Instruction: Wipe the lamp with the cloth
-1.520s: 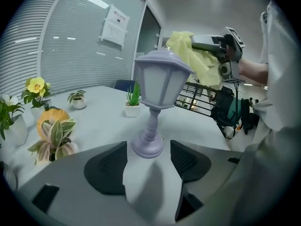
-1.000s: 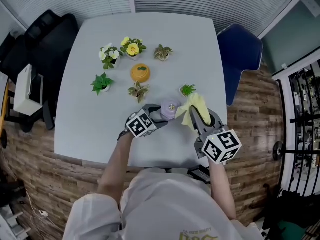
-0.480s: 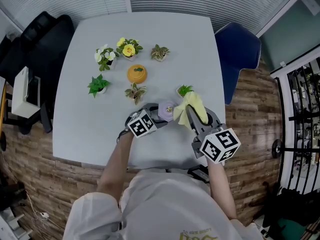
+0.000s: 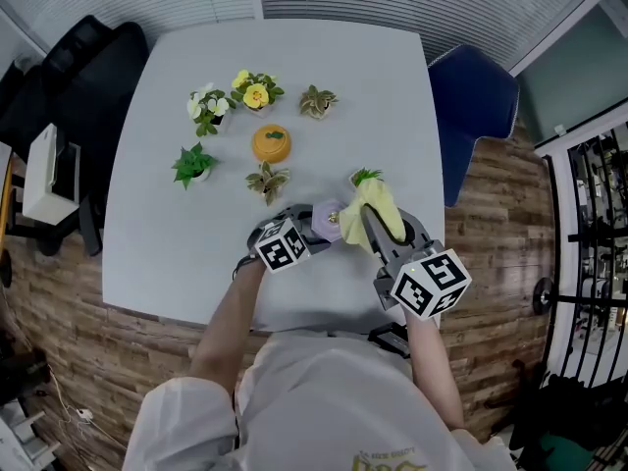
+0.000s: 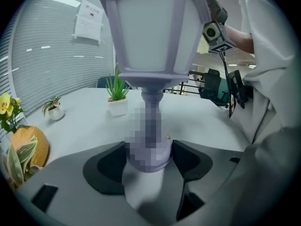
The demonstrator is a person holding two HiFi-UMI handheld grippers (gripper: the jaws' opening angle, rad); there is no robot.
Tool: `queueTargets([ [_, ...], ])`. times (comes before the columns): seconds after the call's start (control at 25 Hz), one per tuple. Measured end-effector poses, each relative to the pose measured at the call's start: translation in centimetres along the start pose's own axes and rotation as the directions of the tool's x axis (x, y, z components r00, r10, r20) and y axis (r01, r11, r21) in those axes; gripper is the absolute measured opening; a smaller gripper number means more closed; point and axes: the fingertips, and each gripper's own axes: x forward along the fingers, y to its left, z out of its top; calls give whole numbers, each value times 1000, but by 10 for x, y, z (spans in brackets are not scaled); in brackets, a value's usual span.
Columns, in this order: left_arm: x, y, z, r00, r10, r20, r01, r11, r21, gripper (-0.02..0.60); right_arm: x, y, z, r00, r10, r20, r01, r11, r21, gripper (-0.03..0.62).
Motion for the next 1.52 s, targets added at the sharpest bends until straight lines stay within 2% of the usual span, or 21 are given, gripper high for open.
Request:
queueTargets([
  [0.2, 0, 0, 0, 1000, 3, 4, -3, 1000, 4, 301, 7, 3, -10, 1000, 10, -25, -10, 1000, -6, 31],
  [0.64, 0, -1, 0, 1000, 6, 6, -6, 1000, 7, 301, 24, 11, -48, 989, 12, -149, -20, 999, -47, 31],
  [1.52, 0, -1, 0, 1000, 5, 5, -5, 1000, 6, 301, 48, 4, -40, 980, 51, -194, -64, 996, -58, 31],
])
